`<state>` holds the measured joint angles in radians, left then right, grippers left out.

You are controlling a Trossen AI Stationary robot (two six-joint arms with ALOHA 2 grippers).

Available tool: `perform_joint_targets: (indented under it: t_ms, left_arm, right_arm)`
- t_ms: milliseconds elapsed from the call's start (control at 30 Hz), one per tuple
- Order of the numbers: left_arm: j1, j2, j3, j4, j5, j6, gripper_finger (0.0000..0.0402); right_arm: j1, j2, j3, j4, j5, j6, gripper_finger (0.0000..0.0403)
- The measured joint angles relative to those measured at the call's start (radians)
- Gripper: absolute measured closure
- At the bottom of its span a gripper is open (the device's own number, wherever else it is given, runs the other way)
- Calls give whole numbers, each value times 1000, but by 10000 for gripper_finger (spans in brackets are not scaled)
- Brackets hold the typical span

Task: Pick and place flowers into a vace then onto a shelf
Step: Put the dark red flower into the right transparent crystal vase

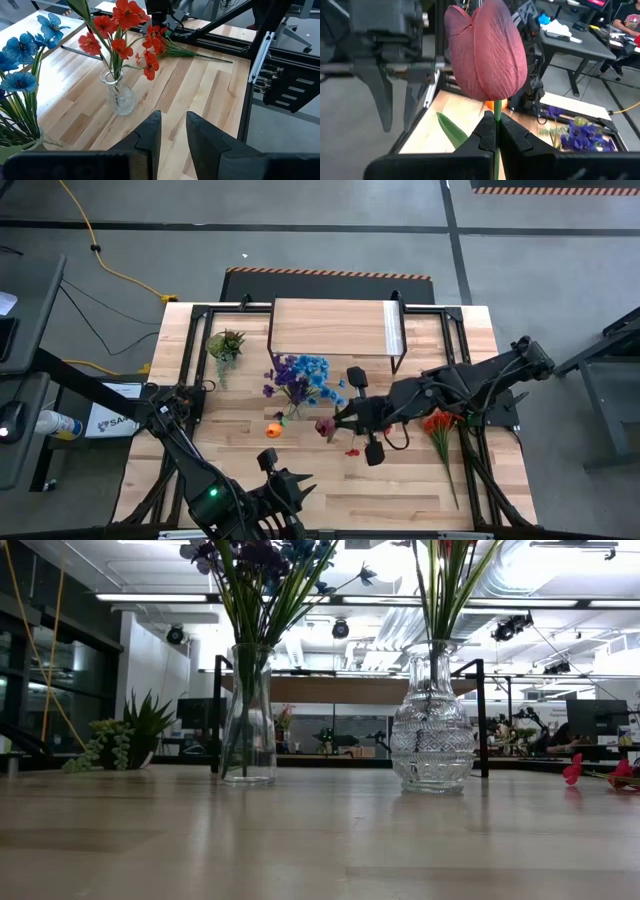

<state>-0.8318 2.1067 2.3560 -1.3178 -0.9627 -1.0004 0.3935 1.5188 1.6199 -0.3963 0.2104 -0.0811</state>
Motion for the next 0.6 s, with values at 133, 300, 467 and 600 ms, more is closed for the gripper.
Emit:
perform_joint_targets:
  t_ms: [133, 300, 467, 600]
  left_arm:
    - [0, 0, 0, 0, 0, 0, 277]
    - [0, 0, 0, 0, 0, 0, 277]
    - [0, 0, 0, 0, 0, 0, 277]
    - [0, 0, 0, 0, 0, 0, 277]
  right_arm:
    - [0, 0, 0, 12, 28, 27, 403]
    - [0, 0, 0, 8, 34, 34, 403]
    - [0, 0, 0, -30, 64, 36, 403]
    - [0, 7, 0, -31, 68, 32, 403]
